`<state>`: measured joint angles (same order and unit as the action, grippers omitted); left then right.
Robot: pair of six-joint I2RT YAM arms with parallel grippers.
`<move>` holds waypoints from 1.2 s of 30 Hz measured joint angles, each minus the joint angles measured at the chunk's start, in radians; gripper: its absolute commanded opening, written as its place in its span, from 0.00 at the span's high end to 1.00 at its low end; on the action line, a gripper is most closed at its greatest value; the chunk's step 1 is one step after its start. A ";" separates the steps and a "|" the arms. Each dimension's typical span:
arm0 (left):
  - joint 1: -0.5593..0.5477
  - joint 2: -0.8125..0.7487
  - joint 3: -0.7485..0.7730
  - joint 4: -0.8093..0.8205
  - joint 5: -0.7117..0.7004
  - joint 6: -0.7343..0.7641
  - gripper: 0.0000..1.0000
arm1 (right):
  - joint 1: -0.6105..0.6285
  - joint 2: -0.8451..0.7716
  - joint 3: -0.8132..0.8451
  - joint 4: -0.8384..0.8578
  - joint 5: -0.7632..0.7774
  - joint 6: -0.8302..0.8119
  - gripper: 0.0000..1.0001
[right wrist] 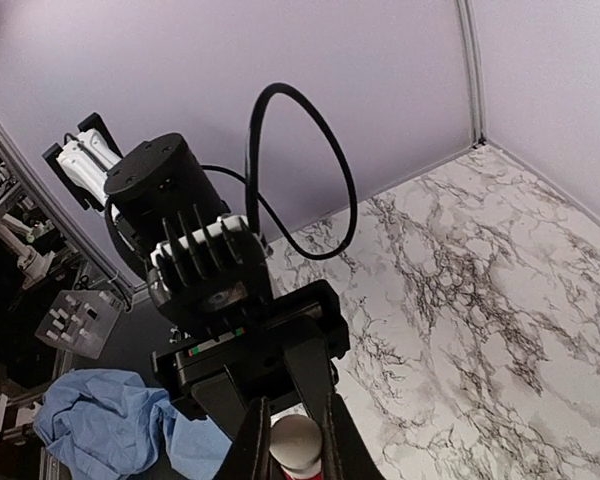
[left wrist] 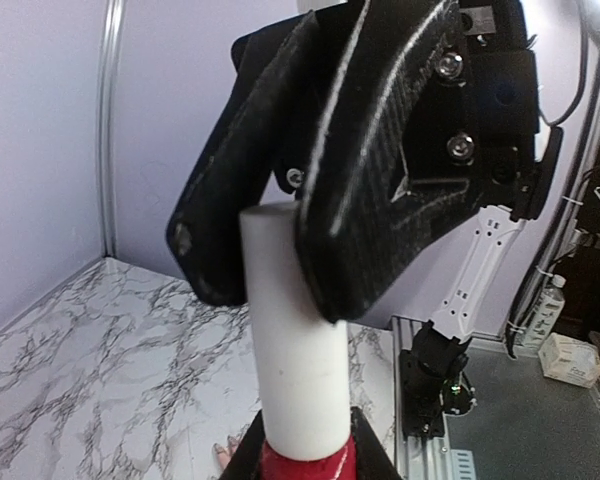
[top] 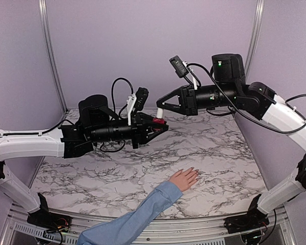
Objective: Paint the nails
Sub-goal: Unscrew the nail polish bottle cap from the nail polish bottle.
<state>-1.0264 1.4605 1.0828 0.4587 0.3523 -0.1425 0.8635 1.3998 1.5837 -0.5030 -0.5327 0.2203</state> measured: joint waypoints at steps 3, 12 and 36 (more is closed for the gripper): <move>-0.001 -0.001 0.029 0.016 0.093 -0.021 1.00 | 0.000 -0.021 0.010 0.009 -0.066 -0.036 1.00; -0.010 -0.009 0.049 0.045 0.221 -0.037 1.00 | 0.002 -0.036 0.018 0.045 -0.220 -0.098 0.86; -0.046 -0.056 -0.047 0.014 -0.317 0.111 1.00 | 0.020 0.010 0.023 0.005 0.164 0.114 0.41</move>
<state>-1.0725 1.4044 1.0355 0.4728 0.0353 -0.0315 0.8837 1.4101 1.6066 -0.4984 -0.3683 0.3344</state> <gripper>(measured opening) 0.195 0.629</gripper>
